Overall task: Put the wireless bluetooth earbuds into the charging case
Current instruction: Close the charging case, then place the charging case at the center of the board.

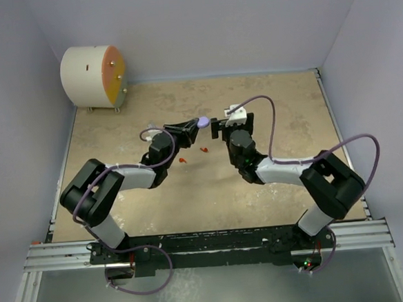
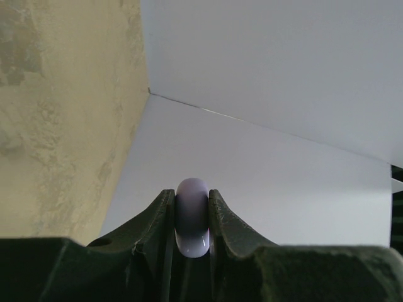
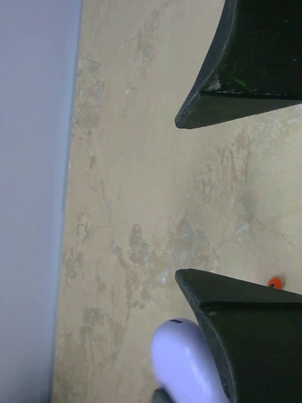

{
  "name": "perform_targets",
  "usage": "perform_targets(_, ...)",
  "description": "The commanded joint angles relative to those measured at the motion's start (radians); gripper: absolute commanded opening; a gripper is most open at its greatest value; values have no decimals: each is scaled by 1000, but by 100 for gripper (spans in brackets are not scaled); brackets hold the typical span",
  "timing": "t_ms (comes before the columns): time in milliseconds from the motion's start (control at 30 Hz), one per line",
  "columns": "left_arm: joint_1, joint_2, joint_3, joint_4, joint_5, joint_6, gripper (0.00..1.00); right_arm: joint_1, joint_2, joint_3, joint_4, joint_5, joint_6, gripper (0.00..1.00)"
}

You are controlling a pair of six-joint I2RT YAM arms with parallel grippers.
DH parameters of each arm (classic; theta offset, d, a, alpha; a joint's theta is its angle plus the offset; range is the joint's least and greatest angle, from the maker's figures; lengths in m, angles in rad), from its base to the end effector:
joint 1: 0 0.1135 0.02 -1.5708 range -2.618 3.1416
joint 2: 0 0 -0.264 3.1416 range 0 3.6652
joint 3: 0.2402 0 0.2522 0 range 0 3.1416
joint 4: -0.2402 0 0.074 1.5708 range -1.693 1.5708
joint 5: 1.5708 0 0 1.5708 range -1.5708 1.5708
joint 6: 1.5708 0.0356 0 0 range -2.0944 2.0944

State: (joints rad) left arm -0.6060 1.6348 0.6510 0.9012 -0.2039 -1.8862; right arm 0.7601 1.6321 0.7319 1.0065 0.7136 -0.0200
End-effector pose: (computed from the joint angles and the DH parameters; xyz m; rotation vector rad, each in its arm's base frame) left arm 0.2762 -0.1826 0.1973 -1.3164 1.4591 -1.6433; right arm 0.2594 0.2144 0.2331 0.0045 1.4909 0.0754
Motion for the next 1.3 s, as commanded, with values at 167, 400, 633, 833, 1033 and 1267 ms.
perform_targets(167, 9, 180, 228, -43, 86, 197, 0, -91, -276, -32, -147, -56, 203, 94)
perform_targets(400, 9, 293, 382, -150, 110, 376, 0, -107, -403, -47, -168, -117, 184, 93)
perform_targets(633, 10, 387, 494, -219, 125, 479, 0, -120, -471, -69, -199, -193, 201, 93)
perform_targets(833, 10, 459, 565, -238, 128, 535, 0, -138, -502, -73, -268, -292, 255, 93)
perform_targets(1033, 9, 529, 630, -242, 148, 556, 0, -159, -459, 1, -537, -315, 395, 90)
perform_targets(1267, 14, 579, 682, -263, 171, 573, 0, -160, -432, 36, -825, -367, 570, 87)
